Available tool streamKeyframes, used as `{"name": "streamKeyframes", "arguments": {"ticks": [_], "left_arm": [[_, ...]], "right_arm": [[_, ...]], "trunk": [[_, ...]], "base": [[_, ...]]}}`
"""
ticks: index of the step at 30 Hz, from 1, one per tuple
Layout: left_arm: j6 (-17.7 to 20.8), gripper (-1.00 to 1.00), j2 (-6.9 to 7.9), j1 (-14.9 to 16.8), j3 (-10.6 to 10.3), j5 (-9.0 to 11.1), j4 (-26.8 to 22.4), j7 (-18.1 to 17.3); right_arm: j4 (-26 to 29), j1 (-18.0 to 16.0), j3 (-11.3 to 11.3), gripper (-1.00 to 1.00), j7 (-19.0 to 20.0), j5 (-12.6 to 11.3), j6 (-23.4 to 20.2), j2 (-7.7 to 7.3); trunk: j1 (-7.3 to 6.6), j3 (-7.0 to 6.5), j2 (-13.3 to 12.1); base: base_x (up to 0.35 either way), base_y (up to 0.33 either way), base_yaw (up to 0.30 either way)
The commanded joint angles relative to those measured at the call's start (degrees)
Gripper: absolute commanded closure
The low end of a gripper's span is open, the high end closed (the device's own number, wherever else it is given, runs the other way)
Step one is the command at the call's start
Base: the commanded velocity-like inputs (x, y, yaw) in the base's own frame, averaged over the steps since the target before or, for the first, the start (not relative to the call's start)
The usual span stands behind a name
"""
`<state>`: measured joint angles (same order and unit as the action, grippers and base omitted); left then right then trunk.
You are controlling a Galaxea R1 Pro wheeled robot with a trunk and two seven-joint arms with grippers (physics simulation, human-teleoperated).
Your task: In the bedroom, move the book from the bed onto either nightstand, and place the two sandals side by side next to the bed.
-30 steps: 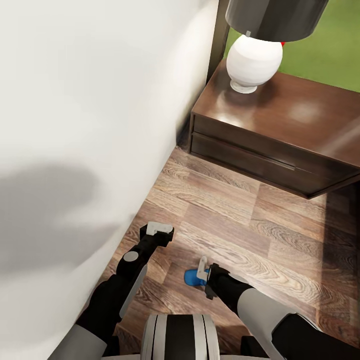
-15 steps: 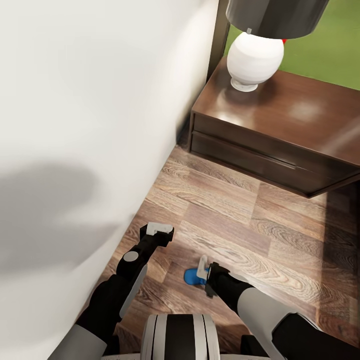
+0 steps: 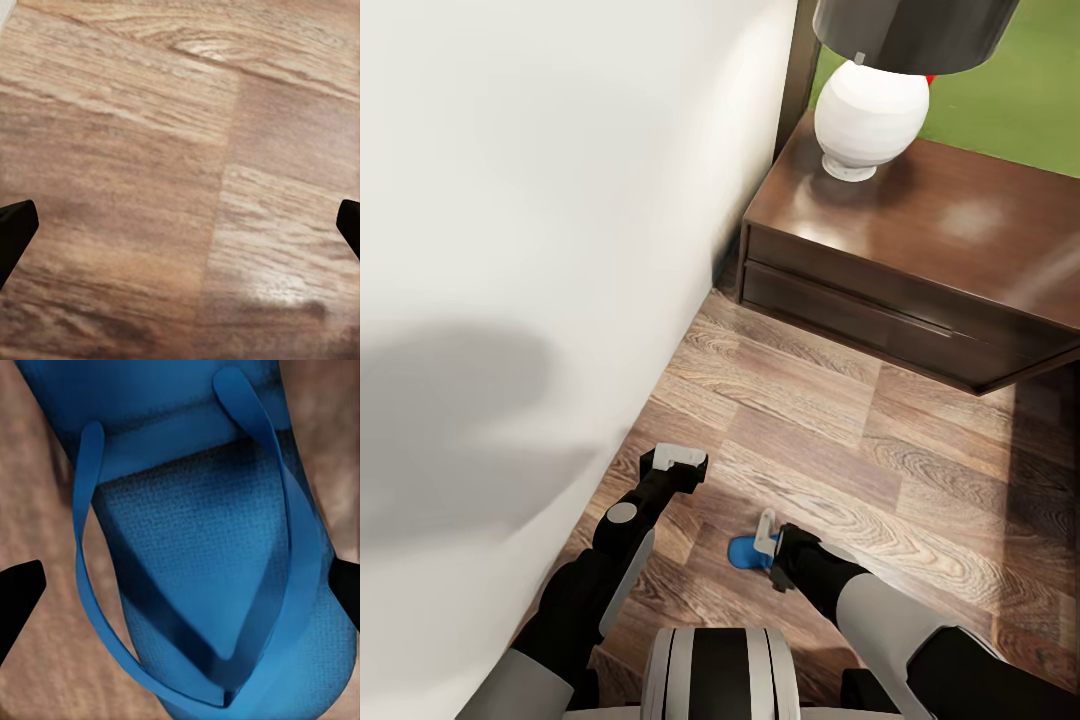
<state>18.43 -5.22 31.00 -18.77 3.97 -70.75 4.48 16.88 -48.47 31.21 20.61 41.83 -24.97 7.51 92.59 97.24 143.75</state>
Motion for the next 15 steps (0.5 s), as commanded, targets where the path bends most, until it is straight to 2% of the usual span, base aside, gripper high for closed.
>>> {"name": "streamKeyframes", "arguments": {"ticks": [1,15], "left_arm": [[0.3,-1.0,0.03,0.0,-0.1,0.4,-0.1,0.4],[0.3,-1.0,0.04,0.0,-0.1,0.4,-0.1,0.5]], "right_arm": [[-1.4,0.0,0.4,-1.0,-0.3,0.9,0.3,-0.16],[-1.5,0.0,0.5,-1.0,-0.4,0.9,0.3,-0.21]], "trunk": [[0.06,0.04,0.0],[0.06,0.04,0.0]], "base": [[0.0,0.0,0.0],[0.0,0.0,0.0]]}}
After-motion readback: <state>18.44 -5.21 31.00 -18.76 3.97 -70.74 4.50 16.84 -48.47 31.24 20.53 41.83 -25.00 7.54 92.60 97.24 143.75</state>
